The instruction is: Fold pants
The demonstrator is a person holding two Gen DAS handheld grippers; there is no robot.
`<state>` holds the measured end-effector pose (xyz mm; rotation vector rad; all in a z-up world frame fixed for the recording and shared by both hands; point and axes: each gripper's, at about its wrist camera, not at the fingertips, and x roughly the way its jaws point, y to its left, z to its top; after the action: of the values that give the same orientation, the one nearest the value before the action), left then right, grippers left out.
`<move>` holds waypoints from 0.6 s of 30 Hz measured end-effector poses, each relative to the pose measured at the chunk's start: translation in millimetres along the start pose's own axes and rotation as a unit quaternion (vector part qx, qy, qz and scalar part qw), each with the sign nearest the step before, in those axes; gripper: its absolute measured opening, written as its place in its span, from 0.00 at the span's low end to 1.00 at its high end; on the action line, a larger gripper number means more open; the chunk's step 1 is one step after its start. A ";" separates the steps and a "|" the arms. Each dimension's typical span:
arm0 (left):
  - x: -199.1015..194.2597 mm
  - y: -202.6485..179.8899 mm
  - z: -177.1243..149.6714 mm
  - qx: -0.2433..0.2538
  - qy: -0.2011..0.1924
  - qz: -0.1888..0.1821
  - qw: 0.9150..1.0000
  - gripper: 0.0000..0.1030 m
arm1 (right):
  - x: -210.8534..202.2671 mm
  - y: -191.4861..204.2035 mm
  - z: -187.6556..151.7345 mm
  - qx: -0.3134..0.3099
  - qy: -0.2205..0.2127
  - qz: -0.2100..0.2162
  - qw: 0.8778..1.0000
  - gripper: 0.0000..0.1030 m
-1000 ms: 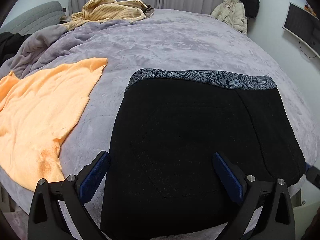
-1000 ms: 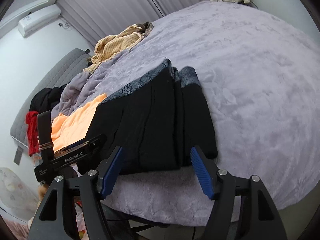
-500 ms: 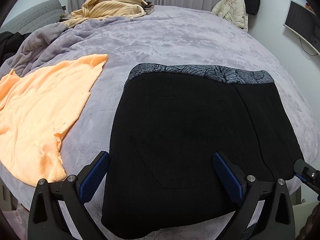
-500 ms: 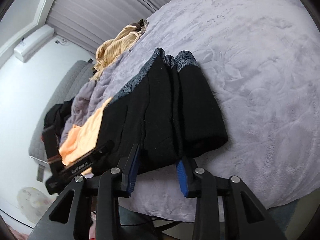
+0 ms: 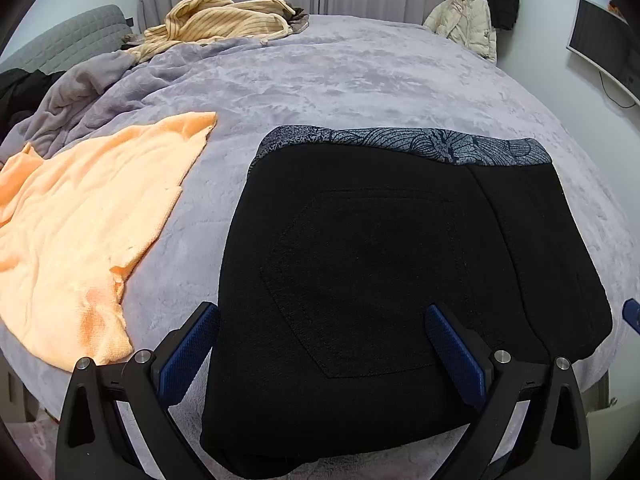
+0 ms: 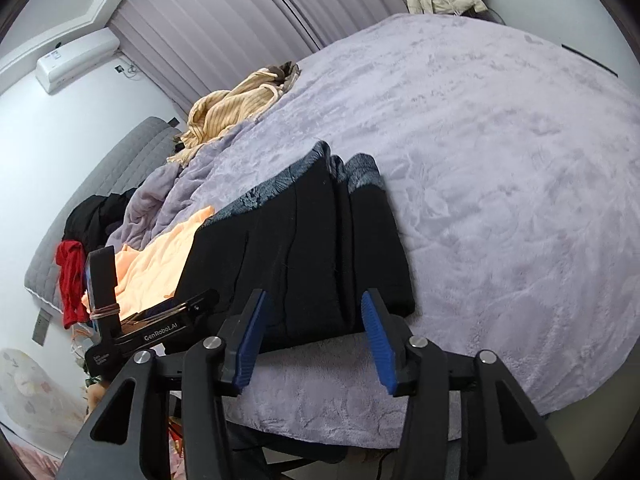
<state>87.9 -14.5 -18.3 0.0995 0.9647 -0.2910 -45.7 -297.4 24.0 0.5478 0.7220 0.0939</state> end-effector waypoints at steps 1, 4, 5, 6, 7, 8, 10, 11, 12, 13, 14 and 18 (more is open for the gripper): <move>0.1 0.6 0.2 -0.001 0.000 0.000 1.000 0.99 | 0.2 6.4 3.0 -0.014 -0.005 -0.002 1.000 0.54; -0.2 0.3 -0.1 -0.003 0.000 0.001 1.000 0.99 | 8.7 24.5 8.2 -0.046 -0.005 -0.005 0.999 0.55; -0.2 0.1 -0.2 -0.003 0.000 0.002 1.000 0.99 | 16.1 28.8 9.2 -0.051 0.004 -0.007 0.999 0.58; -0.3 -0.9 -0.6 -0.003 0.000 0.003 1.000 0.99 | 23.9 30.5 7.2 -0.054 0.015 -0.011 0.998 0.58; -0.5 -1.0 -0.7 -0.004 0.001 0.002 1.000 0.99 | 33.5 31.3 5.7 -0.054 0.028 -0.016 0.998 0.59; -0.4 -1.3 -0.8 -0.004 0.001 0.003 1.000 0.99 | 43.2 30.9 2.7 -0.055 0.044 -0.024 0.997 0.58; -0.8 -3.3 -1.3 0.000 0.001 0.006 1.000 0.99 | 50.3 31.2 -1.6 -0.066 0.044 -0.042 0.996 0.59; -1.0 -3.5 -1.1 0.000 0.001 0.007 1.000 0.99 | 49.8 33.8 -2.3 -0.077 0.043 -0.045 0.995 0.60; -0.6 -3.7 -1.1 -0.001 0.002 0.008 1.000 0.99 | 48.9 35.8 -2.4 -0.083 0.044 -0.046 0.995 0.61; -0.2 -3.5 -0.9 -0.003 0.002 0.007 1.000 0.99 | 47.4 36.3 -2.1 -0.086 0.046 -0.046 0.994 0.61; -0.2 -3.1 -0.9 -0.004 0.003 0.006 1.000 0.99 | 46.3 36.4 -1.0 -0.085 0.048 -0.044 0.994 0.62; -1.7 -2.0 1.2 -0.012 0.012 0.008 1.000 0.99 | 39.3 35.0 7.7 -0.072 0.056 -0.044 0.995 0.69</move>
<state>87.4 -16.3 -16.1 0.0887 0.9902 -0.2630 -7.5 -260.4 22.9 0.3747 0.8399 0.0937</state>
